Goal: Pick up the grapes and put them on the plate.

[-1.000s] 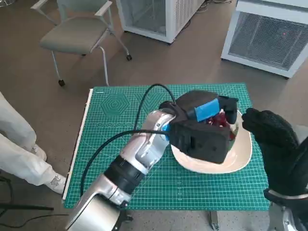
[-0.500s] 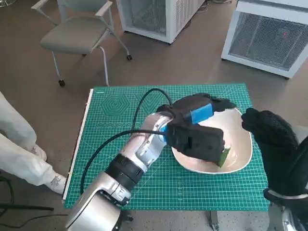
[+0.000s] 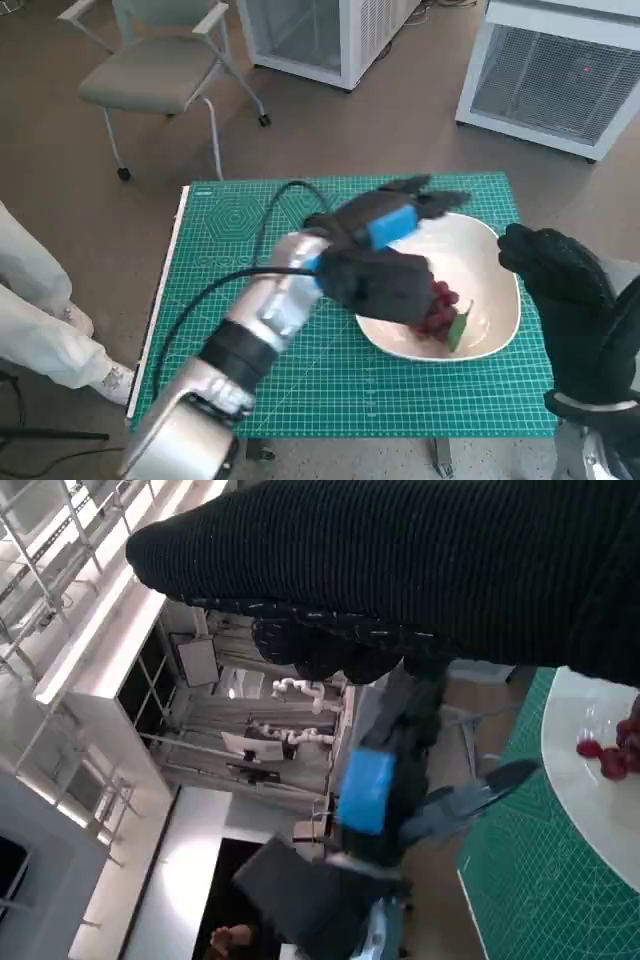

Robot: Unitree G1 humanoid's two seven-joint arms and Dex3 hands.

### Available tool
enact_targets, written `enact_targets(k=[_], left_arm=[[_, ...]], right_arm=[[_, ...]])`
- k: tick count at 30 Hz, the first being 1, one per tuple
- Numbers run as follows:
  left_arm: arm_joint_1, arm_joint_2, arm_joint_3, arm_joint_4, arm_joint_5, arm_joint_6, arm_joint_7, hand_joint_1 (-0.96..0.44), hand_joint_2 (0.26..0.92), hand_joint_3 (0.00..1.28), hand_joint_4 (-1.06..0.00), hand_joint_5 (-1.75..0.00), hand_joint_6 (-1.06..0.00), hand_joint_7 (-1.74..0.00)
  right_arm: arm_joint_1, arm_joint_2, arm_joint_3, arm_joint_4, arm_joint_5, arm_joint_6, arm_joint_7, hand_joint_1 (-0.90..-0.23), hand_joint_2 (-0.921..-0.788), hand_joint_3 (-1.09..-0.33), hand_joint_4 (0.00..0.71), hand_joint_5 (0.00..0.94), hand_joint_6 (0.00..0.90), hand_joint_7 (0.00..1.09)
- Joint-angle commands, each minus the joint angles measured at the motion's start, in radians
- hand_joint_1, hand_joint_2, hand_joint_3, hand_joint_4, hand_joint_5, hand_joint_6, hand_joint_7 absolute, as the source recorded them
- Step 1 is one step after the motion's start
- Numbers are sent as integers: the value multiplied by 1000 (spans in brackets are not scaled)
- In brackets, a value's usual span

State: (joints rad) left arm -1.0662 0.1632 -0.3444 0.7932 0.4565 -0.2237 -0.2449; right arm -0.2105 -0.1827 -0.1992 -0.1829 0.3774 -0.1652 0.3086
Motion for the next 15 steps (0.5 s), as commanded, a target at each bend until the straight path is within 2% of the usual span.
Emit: enact_targets(k=[1, 10, 15], left_arm=[[93, 78, 51, -80, -39, -33, 6, -402, 850, 5, -63, -17, -244, -52], [265, 186, 143, -213, -105, -84, 9, -329, 836, 1, -112, -15, -267, -36], [395, 240, 210, -194, -138, -204, 86, -317, 823, 2, -48, 0, -222, -10]], right_arm=[[9, 4, 2, 16, 2, 16, -3, -351, -921, -614, 389, 869, 215, 1035], [3, 1, 3, 20, 8, 21, 0, -351, -921, -615, 388, 870, 214, 1035], [-5, -4, 0, 25, 16, 32, 4, -352, -921, -614, 388, 871, 215, 1035]])
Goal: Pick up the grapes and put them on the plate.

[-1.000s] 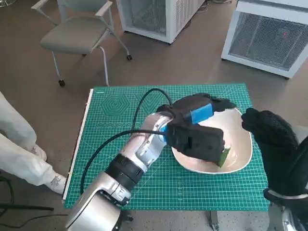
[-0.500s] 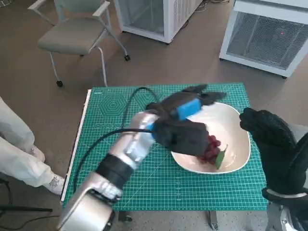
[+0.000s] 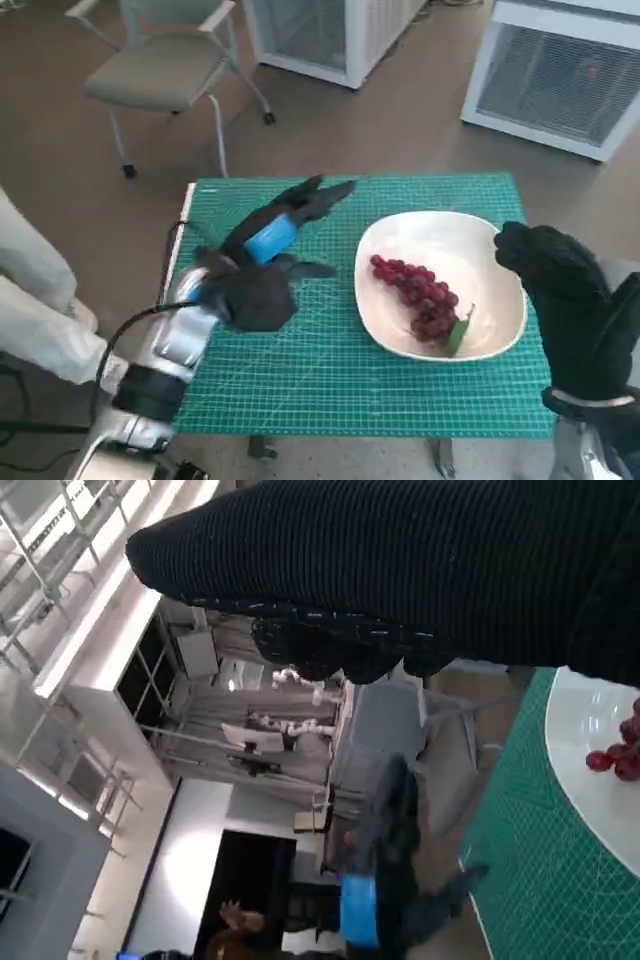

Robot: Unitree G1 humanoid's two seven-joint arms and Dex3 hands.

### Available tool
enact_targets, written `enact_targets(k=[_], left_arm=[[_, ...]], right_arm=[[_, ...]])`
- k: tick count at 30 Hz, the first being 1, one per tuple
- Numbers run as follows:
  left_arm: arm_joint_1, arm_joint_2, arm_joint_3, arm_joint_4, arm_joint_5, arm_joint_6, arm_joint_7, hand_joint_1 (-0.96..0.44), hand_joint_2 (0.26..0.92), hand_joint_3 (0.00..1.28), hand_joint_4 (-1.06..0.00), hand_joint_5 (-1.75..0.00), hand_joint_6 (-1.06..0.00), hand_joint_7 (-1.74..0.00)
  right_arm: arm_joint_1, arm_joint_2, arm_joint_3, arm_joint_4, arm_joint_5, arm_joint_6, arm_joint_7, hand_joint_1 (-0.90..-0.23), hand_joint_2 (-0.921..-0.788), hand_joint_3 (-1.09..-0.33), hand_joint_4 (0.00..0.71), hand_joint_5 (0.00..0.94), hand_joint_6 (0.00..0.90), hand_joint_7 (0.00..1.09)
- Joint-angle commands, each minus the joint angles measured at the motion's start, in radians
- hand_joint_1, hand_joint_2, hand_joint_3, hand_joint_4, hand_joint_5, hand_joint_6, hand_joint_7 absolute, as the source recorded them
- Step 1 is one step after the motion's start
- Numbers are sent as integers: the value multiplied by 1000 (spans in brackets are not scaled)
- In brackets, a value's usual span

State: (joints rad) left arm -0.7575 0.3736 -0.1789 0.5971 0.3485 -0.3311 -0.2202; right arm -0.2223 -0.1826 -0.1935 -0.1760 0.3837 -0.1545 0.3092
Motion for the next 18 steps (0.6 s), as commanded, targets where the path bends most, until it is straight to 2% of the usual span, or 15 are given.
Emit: enact_targets(k=[1, 5, 10, 14, 18], left_arm=[[102, 34, 52, 10, -32, -118, 77, -326, 822, 3, -32, 0, -202, -6], [141, 41, 68, 36, -34, -183, 119, -360, 826, 5, -8, 1, -154, -2], [180, 40, 89, 46, -60, -229, 129, -376, 831, 5, -5, -2, -136, -1], [206, 34, 104, 47, -105, -259, 104, -381, 839, 6, -21, -8, -142, -4], [217, 21, 120, 68, -188, -288, 36, -396, 858, 10, -48, -13, -162, -11]], right_arm=[[5, -6, -5, 18, 10, 23, 4, -352, -921, -614, 388, 870, 215, 1034], [1, -10, -6, 20, 11, 26, 6, -352, -921, -614, 388, 870, 215, 1034], [-3, -15, -6, 20, 13, 32, 9, -351, -921, -614, 392, 871, 216, 1032], [-6, -19, -7, 21, 16, 39, 13, -350, -921, -615, 394, 871, 216, 1032], [-10, -22, -8, 24, 17, 44, 18, -350, -921, -615, 394, 872, 216, 1032]])
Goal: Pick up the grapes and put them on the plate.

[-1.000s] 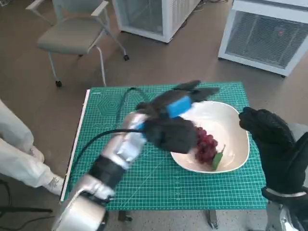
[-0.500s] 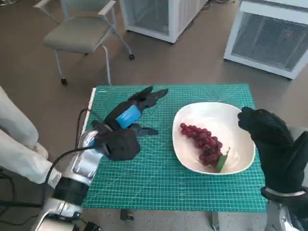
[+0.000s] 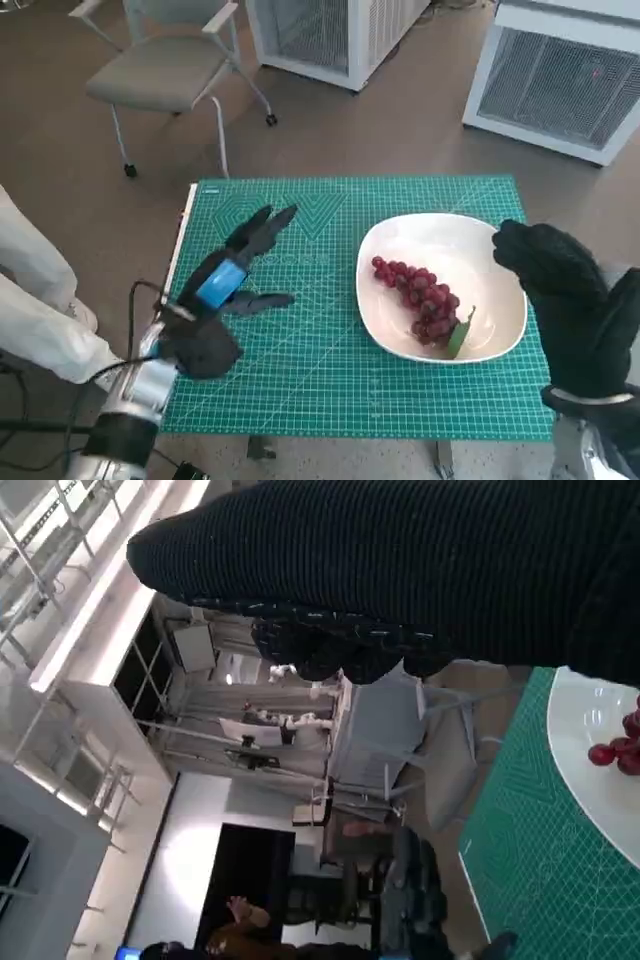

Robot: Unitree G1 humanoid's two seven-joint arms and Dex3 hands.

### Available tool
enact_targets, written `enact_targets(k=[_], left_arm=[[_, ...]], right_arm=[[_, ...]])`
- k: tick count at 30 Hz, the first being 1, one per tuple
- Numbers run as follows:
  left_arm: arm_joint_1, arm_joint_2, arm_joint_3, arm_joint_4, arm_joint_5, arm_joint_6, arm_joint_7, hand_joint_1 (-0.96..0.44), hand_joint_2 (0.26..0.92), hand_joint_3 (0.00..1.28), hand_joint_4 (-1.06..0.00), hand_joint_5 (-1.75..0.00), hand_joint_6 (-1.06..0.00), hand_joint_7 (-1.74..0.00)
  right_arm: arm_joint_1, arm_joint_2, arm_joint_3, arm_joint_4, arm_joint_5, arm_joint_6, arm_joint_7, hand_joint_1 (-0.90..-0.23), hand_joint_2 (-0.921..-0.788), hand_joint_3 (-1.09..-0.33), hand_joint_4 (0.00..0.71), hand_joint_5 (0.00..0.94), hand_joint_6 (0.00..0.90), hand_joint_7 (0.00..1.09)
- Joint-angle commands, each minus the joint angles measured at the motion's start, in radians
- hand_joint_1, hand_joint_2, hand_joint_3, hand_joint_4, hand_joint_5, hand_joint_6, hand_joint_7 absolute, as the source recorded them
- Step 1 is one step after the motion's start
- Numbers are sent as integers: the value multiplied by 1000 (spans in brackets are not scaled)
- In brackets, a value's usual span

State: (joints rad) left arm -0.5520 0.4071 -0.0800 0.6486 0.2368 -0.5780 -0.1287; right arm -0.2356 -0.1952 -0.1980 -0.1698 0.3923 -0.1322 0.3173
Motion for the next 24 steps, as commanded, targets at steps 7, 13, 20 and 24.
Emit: enact_targets(k=[7, 13, 20, 24], left_arm=[[-2, -75, 82, 95, -315, -52, -273, -392, 879, 8, -79, -13, -199, -18], [-10, -126, 133, 125, -449, -21, -405, -388, 882, 4, -104, -14, -218, -17], [-5, -153, 167, 115, -495, 23, -456, -389, 886, 2, -150, -20, -252, -21], [-6, -168, 180, 111, -505, 33, -467, -386, 888, 2, -170, -19, -269, -21]], right_arm=[[-1, -12, -2, 21, 5, 29, 12, -350, -921, -615, 394, 872, 216, 1032], [-5, -13, -1, 24, 1, 31, 16, -349, -921, -616, 393, 872, 218, 1032], [-4, -19, -4, 21, 3, 34, 22, -348, -921, -618, 392, 874, 217, 1032], [-5, -23, -6, 24, 4, 33, 26, -348, -921, -618, 392, 875, 218, 1032]])
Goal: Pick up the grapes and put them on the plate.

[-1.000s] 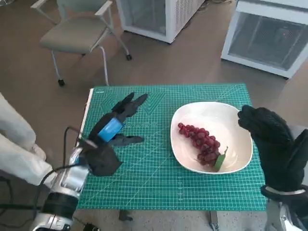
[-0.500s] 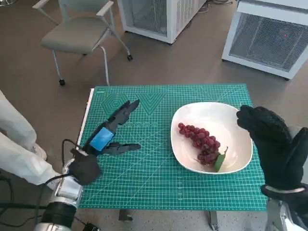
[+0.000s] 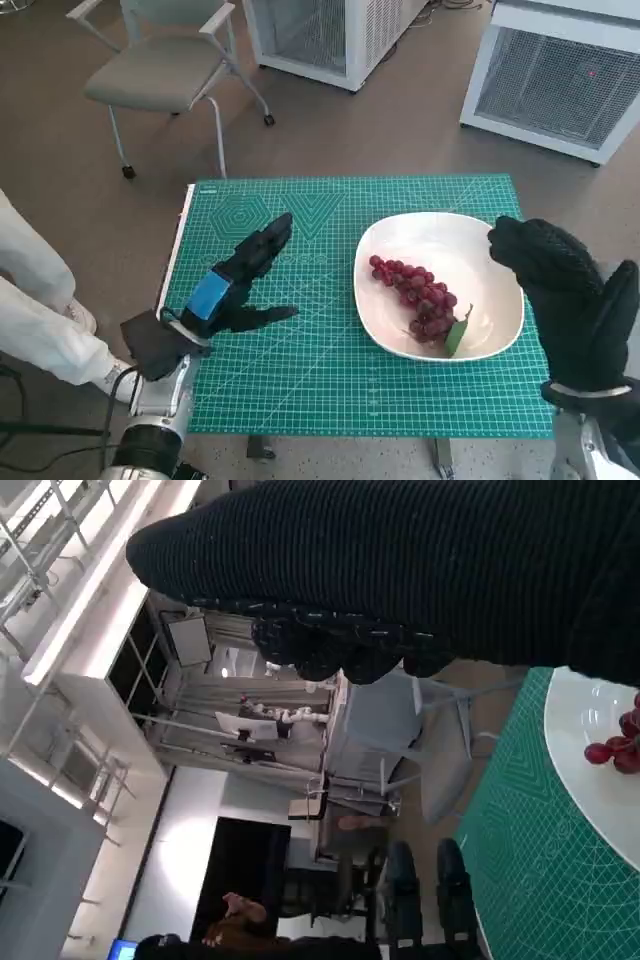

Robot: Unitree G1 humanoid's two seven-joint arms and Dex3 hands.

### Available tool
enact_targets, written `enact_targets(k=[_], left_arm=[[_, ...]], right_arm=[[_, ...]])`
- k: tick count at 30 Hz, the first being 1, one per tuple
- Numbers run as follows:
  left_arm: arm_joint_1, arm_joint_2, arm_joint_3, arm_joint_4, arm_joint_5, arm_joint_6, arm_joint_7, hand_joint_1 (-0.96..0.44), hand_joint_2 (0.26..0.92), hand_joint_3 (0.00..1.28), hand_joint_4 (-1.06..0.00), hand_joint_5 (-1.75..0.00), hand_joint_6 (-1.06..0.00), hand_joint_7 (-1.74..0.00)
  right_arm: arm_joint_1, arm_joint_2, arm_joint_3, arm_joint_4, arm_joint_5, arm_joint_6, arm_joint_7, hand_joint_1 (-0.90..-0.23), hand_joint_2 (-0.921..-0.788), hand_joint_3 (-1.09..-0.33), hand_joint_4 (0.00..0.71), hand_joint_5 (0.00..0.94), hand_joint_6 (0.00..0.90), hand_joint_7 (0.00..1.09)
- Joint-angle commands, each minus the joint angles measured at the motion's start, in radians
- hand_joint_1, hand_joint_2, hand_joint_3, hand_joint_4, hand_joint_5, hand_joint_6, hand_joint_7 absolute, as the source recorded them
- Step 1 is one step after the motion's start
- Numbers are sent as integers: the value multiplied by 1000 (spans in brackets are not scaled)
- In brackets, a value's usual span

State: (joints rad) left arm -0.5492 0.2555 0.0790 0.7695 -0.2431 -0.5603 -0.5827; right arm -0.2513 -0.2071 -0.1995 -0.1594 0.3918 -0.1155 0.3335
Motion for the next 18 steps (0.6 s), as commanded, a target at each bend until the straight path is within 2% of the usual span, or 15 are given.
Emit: enact_targets(k=[1, 18], left_arm=[[-10, -21, 25, -10, -28, 16, -15, -387, 888, 2, -174, -18, -272, -20], [-24, -105, 82, -47, -110, 66, -33, -408, 895, 1, -193, -5, -302, -11]], right_arm=[[11, -11, -5, 15, 4, 15, 10, -347, -921, -618, 392, 876, 218, 1031], [10, -9, 0, 21, 7, 13, 14, -344, -921, -619, 391, 877, 219, 1028]])
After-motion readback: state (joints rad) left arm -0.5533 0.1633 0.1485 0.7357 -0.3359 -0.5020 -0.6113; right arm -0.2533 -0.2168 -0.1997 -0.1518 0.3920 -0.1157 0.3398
